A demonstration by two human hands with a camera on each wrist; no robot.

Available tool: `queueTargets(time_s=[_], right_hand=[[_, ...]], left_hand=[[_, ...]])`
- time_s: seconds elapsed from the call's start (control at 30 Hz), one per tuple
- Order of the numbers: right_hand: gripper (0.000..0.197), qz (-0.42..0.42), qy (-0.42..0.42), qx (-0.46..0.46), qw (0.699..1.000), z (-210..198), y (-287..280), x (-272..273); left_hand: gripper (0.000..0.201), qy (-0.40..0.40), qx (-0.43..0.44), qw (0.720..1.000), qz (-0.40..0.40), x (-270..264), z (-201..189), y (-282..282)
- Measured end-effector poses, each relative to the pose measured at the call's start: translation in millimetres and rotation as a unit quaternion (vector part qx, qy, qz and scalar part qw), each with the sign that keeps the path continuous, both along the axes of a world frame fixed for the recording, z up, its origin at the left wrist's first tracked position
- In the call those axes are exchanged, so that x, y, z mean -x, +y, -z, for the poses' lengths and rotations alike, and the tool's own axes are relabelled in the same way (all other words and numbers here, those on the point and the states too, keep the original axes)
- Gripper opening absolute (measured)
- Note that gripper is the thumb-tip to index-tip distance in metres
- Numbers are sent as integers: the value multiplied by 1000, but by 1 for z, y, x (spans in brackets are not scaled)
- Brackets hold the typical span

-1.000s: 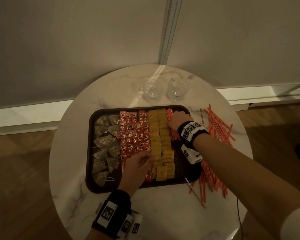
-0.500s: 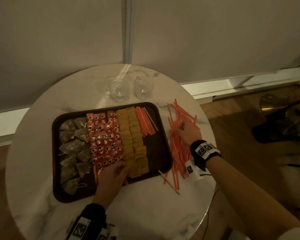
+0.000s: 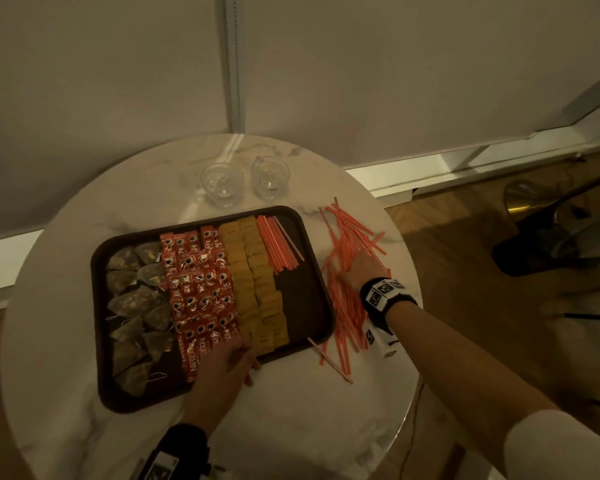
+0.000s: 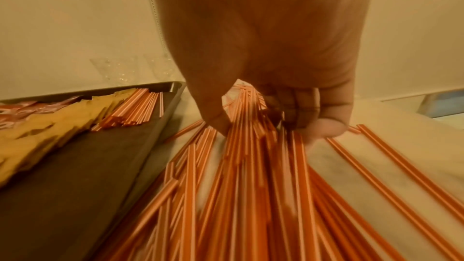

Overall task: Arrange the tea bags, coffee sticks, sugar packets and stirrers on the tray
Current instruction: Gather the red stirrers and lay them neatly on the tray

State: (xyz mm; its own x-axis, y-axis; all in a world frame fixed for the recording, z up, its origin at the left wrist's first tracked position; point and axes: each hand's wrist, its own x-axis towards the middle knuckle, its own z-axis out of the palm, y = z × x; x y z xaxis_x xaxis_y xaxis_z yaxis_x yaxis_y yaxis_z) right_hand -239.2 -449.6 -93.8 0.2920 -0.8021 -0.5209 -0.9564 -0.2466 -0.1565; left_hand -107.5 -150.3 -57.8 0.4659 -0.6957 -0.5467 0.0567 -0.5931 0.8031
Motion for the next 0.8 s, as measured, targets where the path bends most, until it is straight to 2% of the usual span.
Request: queueTargets(time_s=[0.07, 0.17, 0.4, 0.8], right_hand=[[38, -11, -1, 1, 1000, -1, 0, 0], [34, -27, 21, 6, 999, -3, 4, 4], [19, -39, -23, -13, 999, -4, 9, 20], [25, -47, -143, -25, 988, -19, 11, 29]], left_hand=[[16, 4, 0, 1000, 0, 2, -1, 3], [16, 16, -7, 1000, -1, 7, 0, 8], [17, 32, -6, 999, 3, 21, 2, 6], [21, 34, 41, 998, 37, 33, -4, -30]])
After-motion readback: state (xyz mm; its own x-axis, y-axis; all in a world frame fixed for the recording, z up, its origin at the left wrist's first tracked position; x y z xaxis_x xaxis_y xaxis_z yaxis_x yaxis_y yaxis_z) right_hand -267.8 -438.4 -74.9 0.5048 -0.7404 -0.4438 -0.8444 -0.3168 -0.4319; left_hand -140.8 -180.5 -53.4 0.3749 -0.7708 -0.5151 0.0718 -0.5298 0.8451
